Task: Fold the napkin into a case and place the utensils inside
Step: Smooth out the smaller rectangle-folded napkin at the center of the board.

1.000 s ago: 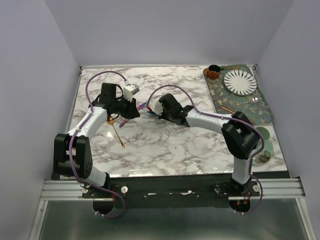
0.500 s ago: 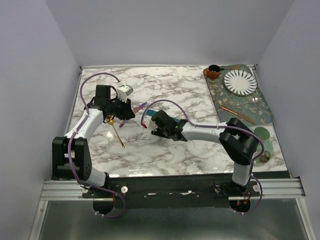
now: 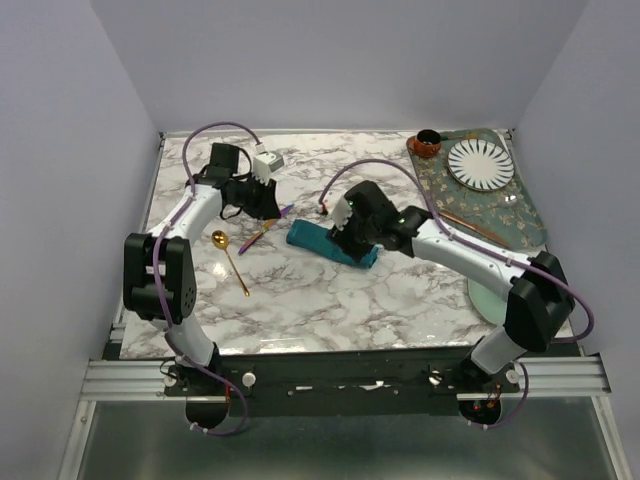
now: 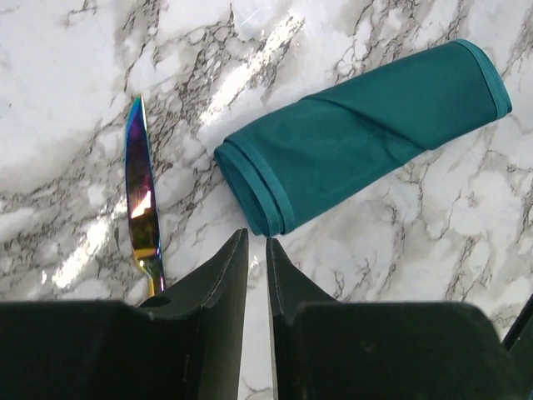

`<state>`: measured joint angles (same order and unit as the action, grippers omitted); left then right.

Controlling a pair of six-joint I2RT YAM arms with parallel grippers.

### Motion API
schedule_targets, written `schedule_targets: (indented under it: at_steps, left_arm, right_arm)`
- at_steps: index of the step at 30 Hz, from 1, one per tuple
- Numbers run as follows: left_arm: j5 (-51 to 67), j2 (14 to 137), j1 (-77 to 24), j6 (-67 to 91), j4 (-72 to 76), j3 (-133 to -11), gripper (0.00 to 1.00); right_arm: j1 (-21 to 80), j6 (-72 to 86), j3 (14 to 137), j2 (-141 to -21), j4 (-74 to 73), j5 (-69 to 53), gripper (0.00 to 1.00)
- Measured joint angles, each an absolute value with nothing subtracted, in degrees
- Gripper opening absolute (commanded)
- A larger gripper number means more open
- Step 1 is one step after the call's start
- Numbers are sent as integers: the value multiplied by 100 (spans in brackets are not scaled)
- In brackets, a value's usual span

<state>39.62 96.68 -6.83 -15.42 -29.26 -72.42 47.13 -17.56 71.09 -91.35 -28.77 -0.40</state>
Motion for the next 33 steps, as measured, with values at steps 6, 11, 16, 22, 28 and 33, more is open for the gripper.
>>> schedule_targets:
  at_steps: [6, 11, 16, 22, 28, 33]
  left_arm:
    - [3809, 10479, -1094, -1671, -3260, -8095, 21]
    - [3621, 10759, -1393, -1813, -3570, -8213, 20]
    - [3389, 10766, -1557, -1872, -3747, -7948, 20]
    - [3039, 11126, -1562, -1752, -3865, -7684, 20]
    - [2919, 11358, -1562, -1780, -4027, -7900, 26]
    - [2958, 11347, -1479, -1911, -4130, -7972, 30]
  right_arm:
    - [3863, -1577, 7109, -9384, -3382, -574, 51]
    - [3802, -1608, 7109, -9883, -3590, -749, 49]
    - [3785, -1728, 7102, -10186, -3667, -947, 48]
    - [3774, -1745, 7054, -10481, -3726, -1435, 45]
    - [3787, -1653, 7067, -10595, -3916, -2049, 56]
    - [3719, -1553, 7419, -10562, -4473, -2425, 68]
